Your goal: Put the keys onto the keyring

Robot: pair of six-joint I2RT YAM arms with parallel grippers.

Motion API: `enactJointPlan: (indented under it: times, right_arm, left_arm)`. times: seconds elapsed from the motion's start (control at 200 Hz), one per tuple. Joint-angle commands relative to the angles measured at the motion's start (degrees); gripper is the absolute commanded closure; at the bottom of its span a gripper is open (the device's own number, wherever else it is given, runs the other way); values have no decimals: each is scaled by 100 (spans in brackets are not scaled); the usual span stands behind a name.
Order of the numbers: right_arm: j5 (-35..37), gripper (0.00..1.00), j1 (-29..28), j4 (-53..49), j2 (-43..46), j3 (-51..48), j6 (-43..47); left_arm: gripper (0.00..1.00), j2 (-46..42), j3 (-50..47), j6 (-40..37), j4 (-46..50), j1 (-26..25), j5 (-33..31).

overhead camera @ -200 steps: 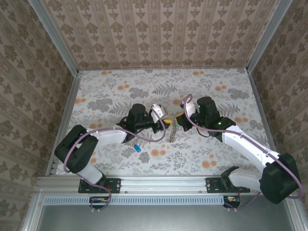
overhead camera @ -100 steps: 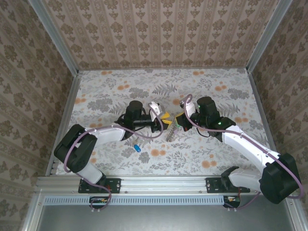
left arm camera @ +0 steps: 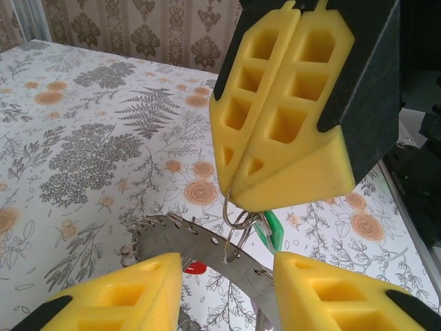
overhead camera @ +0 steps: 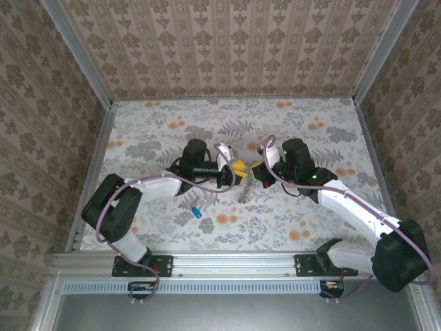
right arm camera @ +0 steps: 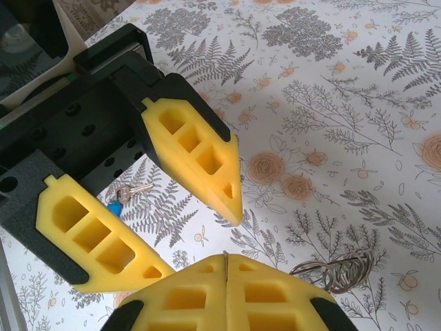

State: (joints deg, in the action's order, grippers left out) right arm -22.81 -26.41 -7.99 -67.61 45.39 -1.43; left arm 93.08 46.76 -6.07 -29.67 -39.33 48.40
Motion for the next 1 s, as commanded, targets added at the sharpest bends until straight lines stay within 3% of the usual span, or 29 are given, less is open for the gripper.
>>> enactJointPlan:
  times: [0.0,0.995]
  right_arm:
    - [-97,100,-30,40,-26,225,73]
    - [-93,100,-30,40,-39,234,78]
  left_arm:
    - [61,123,298,-210,323,27,292]
    - [70,553,878,-441,897,45,725]
